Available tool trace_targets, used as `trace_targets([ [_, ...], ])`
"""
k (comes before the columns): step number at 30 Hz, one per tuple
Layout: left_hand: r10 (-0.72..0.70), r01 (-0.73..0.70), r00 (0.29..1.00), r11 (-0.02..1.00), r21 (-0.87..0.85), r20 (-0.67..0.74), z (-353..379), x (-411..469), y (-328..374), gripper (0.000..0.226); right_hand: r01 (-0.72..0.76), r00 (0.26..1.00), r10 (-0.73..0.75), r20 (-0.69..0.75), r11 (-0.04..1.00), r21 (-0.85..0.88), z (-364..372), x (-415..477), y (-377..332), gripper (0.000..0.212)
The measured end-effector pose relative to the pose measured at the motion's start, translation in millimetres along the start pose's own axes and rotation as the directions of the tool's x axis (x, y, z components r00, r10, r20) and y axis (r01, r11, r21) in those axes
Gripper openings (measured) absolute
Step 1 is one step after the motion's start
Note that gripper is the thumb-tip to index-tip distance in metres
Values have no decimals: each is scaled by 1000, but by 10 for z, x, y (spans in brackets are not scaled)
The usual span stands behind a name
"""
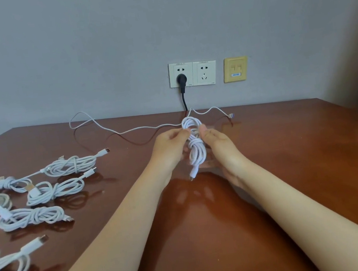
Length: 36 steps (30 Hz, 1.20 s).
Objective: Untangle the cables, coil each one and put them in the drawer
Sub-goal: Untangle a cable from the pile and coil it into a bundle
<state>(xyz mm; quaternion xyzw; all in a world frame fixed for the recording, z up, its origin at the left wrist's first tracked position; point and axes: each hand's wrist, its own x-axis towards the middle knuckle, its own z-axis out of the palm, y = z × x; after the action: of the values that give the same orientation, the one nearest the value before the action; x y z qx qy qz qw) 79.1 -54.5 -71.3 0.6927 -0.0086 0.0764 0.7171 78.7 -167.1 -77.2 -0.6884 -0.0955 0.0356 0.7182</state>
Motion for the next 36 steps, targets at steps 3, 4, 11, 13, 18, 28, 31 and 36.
trace_targets([
  [3, -59, 52, 997, 990, -128, -56, -30, -19, 51, 14, -17, 997, 15, 78, 999, 31, -14, 4, 1, 38],
  [4, -77, 66, 995, 985, -158, -63, -47, -17, 54, 16, -26, 996, 24, 80, 999, 24, -23, 2, 9, 33],
  [11, -156, 146, 984, 984, -105, -88, -164, 37, 75, 21, 36, 996, -48, -72, 986, -163, -15, 12, 78, 18],
  [13, -186, 189, 978, 982, 19, -99, -253, 72, 83, 23, 130, 980, -175, -96, 925, -357, -36, 22, 110, 21],
  [18, -167, 94, 979, 880, 466, 118, -455, 33, 150, 27, 266, 949, -314, 0, 804, -532, -20, -14, 170, 40],
  [28, 24, -263, 954, 546, 796, 299, -612, 39, 114, 46, 350, 922, -381, 73, 736, -579, 38, -3, 202, 27],
  [31, 39, -253, 961, 512, 821, 272, -654, 40, 116, 43, 387, 910, -389, 140, 681, -621, 83, 31, 228, 20],
  [36, 84, -209, 978, 428, 879, 192, -830, 45, 196, 40, 505, 857, -421, 298, 565, -653, 276, 161, 281, 13],
])
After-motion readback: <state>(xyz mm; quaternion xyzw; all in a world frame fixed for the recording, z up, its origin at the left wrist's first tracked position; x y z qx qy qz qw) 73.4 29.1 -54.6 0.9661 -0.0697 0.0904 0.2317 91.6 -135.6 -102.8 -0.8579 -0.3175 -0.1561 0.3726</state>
